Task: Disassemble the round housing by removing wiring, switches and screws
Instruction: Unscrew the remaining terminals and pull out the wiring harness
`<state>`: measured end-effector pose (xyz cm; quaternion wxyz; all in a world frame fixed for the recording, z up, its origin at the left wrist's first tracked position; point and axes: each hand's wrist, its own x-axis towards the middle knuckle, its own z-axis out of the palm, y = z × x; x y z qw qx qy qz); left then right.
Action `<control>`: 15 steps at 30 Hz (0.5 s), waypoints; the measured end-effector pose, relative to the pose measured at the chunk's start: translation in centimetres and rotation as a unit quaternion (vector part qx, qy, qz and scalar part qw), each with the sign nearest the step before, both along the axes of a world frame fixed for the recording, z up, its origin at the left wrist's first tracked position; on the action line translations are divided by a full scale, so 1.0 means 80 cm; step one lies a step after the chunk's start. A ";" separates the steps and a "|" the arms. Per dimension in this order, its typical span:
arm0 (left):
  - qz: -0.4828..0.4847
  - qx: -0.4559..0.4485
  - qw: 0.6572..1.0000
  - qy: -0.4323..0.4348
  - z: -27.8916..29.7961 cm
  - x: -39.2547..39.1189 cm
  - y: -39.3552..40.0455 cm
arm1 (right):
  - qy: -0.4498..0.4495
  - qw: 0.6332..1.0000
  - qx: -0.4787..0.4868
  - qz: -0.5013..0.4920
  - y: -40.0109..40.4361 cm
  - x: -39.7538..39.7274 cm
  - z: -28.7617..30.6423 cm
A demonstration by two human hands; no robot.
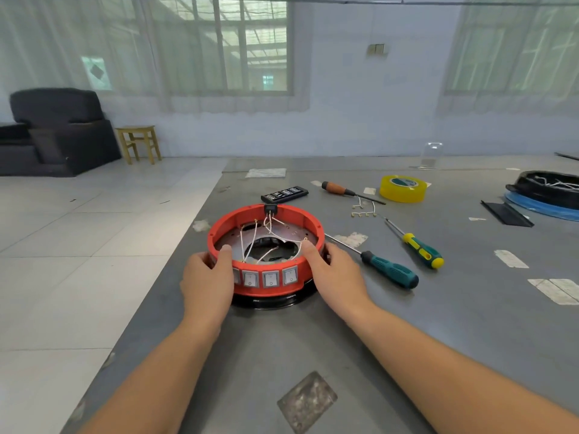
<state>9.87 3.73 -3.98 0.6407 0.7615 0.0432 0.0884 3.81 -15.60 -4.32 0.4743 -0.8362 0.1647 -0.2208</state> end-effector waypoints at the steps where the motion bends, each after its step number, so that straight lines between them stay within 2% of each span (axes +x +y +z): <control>1: -0.002 -0.012 1.000 -0.020 -0.001 0.000 0.001 | -0.016 1.000 0.010 0.011 -0.001 0.000 0.000; 5: -0.053 -0.068 0.994 -0.071 -0.005 0.005 0.009 | -0.114 0.992 0.031 0.039 -0.004 0.003 0.001; 10: -0.118 -0.154 0.976 -0.095 -0.010 0.005 0.008 | -0.114 0.979 0.139 0.094 -0.009 0.008 -0.007; 15: -0.160 -0.236 0.956 -0.072 -0.013 -0.002 -0.001 | -0.155 0.963 0.176 0.135 -0.018 0.011 -0.009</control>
